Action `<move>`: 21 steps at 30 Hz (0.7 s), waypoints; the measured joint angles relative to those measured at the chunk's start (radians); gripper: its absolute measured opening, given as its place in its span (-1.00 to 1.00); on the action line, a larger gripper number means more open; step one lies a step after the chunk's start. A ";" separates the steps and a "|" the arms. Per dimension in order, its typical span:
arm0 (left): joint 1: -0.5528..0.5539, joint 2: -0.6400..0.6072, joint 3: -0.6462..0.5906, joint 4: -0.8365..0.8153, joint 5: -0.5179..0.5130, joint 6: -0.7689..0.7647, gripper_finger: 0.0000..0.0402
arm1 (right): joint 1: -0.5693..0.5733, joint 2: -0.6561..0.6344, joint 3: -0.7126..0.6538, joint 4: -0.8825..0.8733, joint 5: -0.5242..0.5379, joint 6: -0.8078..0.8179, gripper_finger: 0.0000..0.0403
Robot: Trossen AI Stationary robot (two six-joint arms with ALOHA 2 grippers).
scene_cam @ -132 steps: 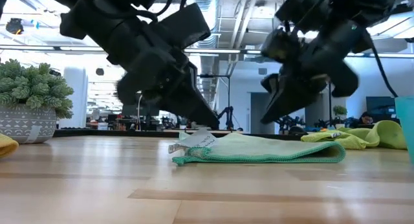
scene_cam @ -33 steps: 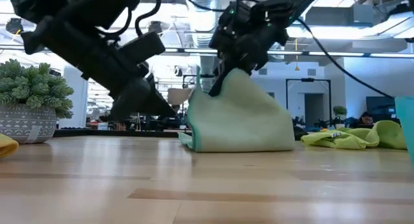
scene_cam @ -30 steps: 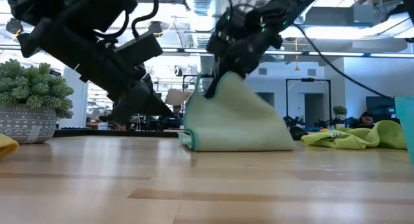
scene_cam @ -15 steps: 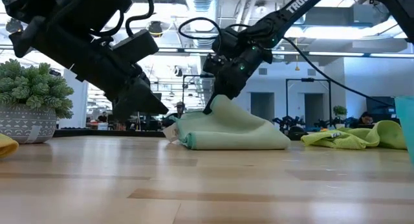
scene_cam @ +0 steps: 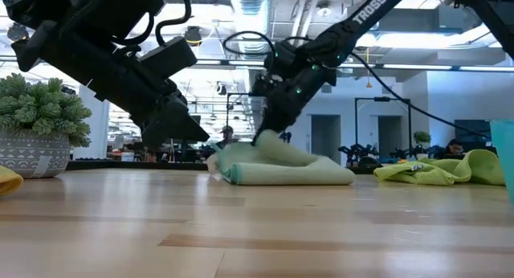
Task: Fold microfiber towels
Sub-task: Fold the green microfiber cloth
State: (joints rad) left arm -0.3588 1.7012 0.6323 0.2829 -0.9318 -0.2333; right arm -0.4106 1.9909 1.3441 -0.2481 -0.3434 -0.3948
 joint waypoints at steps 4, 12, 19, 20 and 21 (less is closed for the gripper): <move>0.000 0.000 0.000 0.000 0.000 0.000 -1.00 | 0.000 0.021 0.002 0.038 0.004 0.001 -0.93; 0.001 0.000 0.000 0.001 0.000 -0.001 -1.00 | -0.028 0.045 0.003 0.036 0.036 0.004 -0.82; 0.001 0.000 0.000 0.000 0.000 -0.011 -1.00 | -0.028 0.025 0.003 -0.007 0.166 0.006 -0.39; 0.001 0.000 0.000 0.000 0.001 -0.011 -1.00 | -0.028 0.018 0.006 -0.018 0.212 0.010 -0.32; 0.001 0.000 0.000 0.000 0.001 -0.011 -1.00 | -0.028 0.010 0.012 -0.051 0.245 0.010 -0.25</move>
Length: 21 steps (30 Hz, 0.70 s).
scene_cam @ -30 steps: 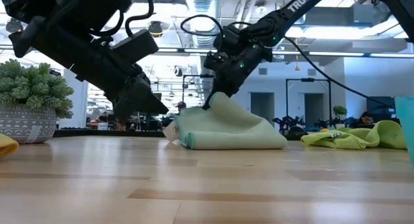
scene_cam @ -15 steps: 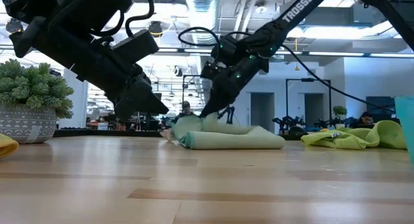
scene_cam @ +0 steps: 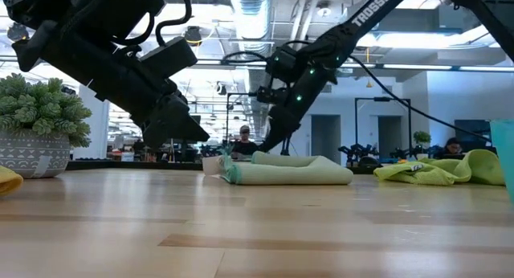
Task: Fold microfiber towels
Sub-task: Fold the green microfiber cloth
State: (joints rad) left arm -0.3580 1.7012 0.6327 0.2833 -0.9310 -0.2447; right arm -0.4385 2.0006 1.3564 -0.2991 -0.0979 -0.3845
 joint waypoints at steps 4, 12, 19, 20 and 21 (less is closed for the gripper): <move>0.000 0.000 0.000 0.007 0.001 -0.011 -1.00 | 0.001 -0.048 0.015 -0.110 0.018 0.002 -0.03; 0.045 0.036 0.000 0.149 0.135 -0.001 -1.00 | 0.074 -0.103 -0.021 -0.222 -0.438 -0.062 0.08; 0.141 0.208 0.005 0.431 0.347 0.090 -1.00 | 0.173 -0.046 -0.087 -0.083 -0.366 -0.014 -0.15; 0.149 0.223 0.015 0.429 0.379 0.090 -1.00 | 0.176 -0.042 -0.088 -0.083 -0.340 0.006 -0.19; 0.157 0.232 0.025 0.416 0.405 0.088 -1.00 | 0.177 -0.038 -0.088 -0.069 -0.303 0.030 -0.23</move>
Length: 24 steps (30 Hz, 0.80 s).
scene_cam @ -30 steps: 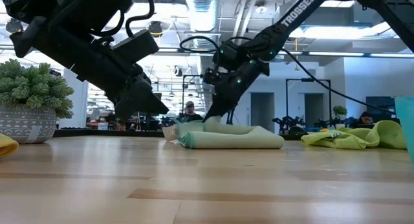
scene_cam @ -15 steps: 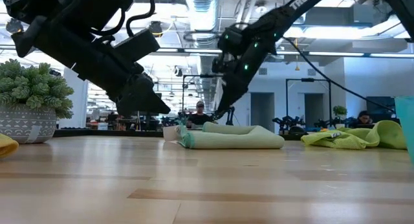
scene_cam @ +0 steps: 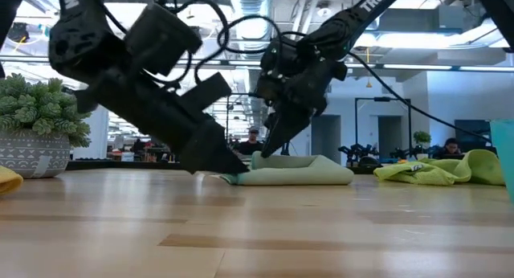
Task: Fold microfiber towels
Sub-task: Fold the green microfiber cloth
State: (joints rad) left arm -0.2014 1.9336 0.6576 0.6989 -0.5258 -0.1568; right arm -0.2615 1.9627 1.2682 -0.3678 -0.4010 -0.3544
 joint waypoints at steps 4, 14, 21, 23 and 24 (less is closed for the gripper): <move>0.008 -0.002 0.025 -0.090 0.025 -0.039 -1.00 | -0.016 0.001 0.000 0.006 0.223 0.122 -0.42; 0.004 -0.007 0.024 -0.116 0.018 -0.048 -1.00 | -0.135 -0.023 0.001 -0.061 0.541 0.249 -0.66; 0.004 -0.007 0.024 -0.119 0.017 -0.048 -1.00 | -0.122 -0.069 0.001 -0.115 0.518 0.186 -0.66; 0.003 -0.007 0.023 -0.117 0.015 -0.048 -1.00 | -0.106 -0.073 0.001 -0.131 0.443 0.132 -0.66; -0.001 -0.012 0.023 -0.119 0.014 -0.048 -1.00 | -0.098 -0.073 0.001 -0.131 0.384 0.100 -0.66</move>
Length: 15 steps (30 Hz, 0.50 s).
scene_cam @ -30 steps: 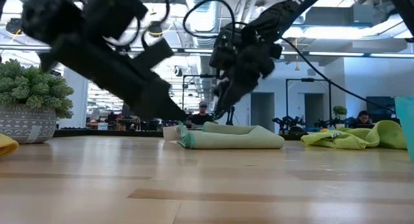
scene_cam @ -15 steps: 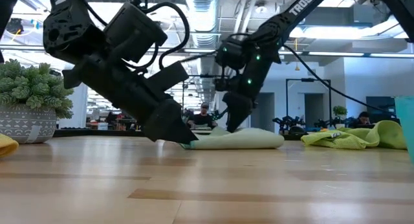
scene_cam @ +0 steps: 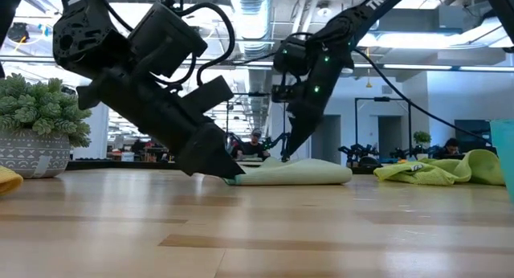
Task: Fold microfiber towels
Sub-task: Fold the green microfiber cloth
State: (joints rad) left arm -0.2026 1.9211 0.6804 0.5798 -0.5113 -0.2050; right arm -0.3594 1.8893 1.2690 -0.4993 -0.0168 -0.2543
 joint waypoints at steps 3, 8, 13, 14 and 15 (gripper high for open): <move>-0.021 -0.034 0.000 -0.040 -0.042 0.000 -1.00 | 0.017 0.000 -0.004 -0.001 -0.200 -0.084 -0.66; -0.074 -0.147 0.024 -0.256 -0.239 -0.056 -1.00 | 0.042 -0.024 -0.084 0.099 -0.340 -0.133 -0.67; -0.093 -0.216 0.023 -0.517 -0.339 -0.258 -1.00 | 0.017 -0.053 -0.156 0.303 -0.269 -0.061 -0.70; -0.091 -0.221 0.024 -0.577 -0.330 -0.312 -1.00 | 0.009 -0.051 -0.156 0.336 -0.267 -0.043 -0.70; -0.087 -0.222 0.023 -0.635 -0.320 -0.358 -1.00 | 0.000 -0.053 -0.157 0.362 -0.266 -0.011 -0.70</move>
State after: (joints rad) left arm -0.2899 1.6990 0.7031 -0.0557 -0.8309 -0.5628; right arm -0.3597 1.8363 1.1122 -0.1376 -0.2827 -0.2651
